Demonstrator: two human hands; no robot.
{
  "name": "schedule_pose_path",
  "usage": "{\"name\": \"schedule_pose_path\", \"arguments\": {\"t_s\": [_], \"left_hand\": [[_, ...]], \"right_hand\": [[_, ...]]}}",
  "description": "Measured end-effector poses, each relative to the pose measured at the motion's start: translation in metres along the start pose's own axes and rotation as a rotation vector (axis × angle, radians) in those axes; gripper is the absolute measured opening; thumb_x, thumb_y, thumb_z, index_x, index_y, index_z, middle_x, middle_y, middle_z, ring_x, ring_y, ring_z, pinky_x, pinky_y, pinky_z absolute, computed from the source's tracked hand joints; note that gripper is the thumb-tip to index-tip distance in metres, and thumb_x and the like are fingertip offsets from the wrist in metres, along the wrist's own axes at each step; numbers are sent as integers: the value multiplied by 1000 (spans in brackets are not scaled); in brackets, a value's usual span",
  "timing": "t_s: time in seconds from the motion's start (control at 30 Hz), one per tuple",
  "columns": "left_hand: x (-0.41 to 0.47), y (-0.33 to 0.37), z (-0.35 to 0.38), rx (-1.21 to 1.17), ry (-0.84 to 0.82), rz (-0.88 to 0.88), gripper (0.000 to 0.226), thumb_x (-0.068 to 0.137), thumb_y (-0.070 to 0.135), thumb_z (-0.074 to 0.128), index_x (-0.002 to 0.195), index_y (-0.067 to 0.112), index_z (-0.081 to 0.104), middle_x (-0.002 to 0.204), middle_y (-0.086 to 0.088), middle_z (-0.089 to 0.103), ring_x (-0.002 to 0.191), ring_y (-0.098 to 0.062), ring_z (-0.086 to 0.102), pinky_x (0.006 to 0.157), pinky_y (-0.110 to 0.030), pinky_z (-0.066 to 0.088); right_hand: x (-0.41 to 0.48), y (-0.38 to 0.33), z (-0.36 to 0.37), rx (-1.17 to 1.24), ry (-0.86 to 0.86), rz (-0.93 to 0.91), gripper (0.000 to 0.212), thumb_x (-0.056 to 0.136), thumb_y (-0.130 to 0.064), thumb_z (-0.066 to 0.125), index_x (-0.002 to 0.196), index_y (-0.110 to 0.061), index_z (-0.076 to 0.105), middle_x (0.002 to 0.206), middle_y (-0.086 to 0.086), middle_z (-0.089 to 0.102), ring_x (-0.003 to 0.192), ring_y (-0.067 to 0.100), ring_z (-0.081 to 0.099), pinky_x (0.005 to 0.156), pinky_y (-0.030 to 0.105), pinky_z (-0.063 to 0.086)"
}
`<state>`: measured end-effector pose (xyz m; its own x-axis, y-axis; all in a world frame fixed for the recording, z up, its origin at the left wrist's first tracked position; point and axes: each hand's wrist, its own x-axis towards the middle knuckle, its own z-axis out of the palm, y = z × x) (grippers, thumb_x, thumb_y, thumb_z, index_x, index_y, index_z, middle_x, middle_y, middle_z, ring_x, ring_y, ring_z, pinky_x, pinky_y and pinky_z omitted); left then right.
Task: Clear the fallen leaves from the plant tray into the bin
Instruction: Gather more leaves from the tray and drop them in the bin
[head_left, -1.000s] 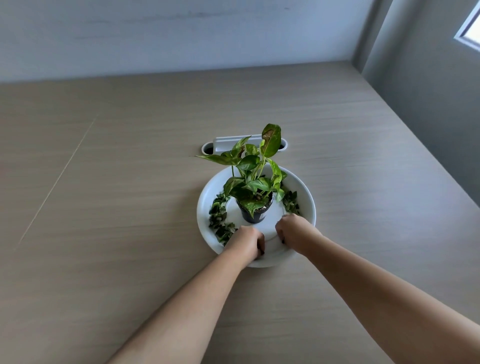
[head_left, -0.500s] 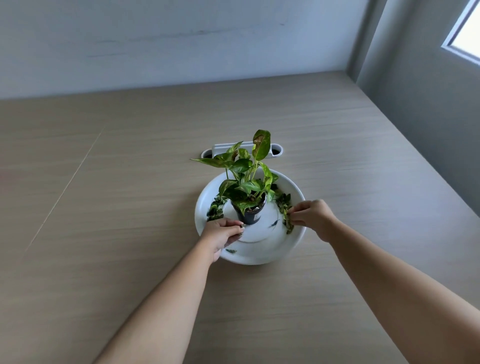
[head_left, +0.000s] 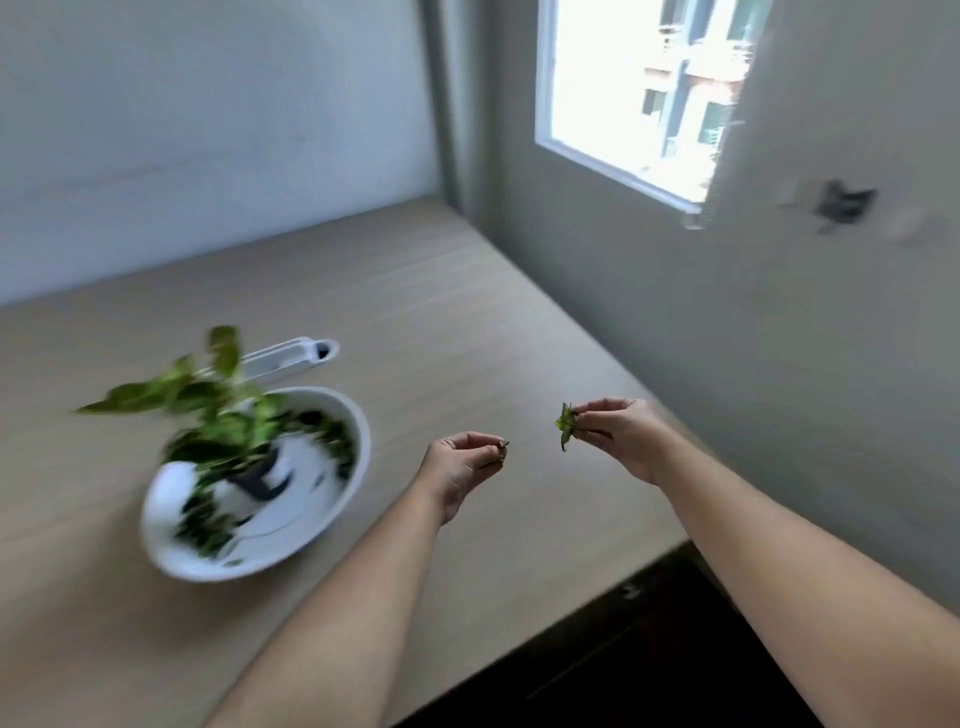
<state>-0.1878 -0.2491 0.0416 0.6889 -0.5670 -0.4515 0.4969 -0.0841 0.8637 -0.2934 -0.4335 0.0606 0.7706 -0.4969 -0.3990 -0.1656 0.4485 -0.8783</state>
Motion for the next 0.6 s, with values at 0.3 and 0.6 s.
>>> {"name": "schedule_pose_path", "arguments": {"t_s": [0.3, 0.6], "left_hand": [[-6, -105, 292, 351, -504, -96, 18, 79, -9, 64, 69, 7, 63, 69, -6, 64, 59, -7, 62, 58, -13, 55], [5, -283, 379, 755, -685, -365, 22, 77, -7, 67, 64, 10, 63, 65, -4, 61, 53, -1, 63, 53, -11, 52]], "right_hand": [[-146, 13, -285, 102, 559, -70, 25, 81, 18, 54, 66, -1, 60, 61, 8, 65, 48, 8, 65, 52, 15, 57], [-212, 178, -405, 250, 965, 211, 21, 78, 14, 59, 66, -2, 62, 70, 12, 61, 65, 16, 60, 49, 13, 55]]}}
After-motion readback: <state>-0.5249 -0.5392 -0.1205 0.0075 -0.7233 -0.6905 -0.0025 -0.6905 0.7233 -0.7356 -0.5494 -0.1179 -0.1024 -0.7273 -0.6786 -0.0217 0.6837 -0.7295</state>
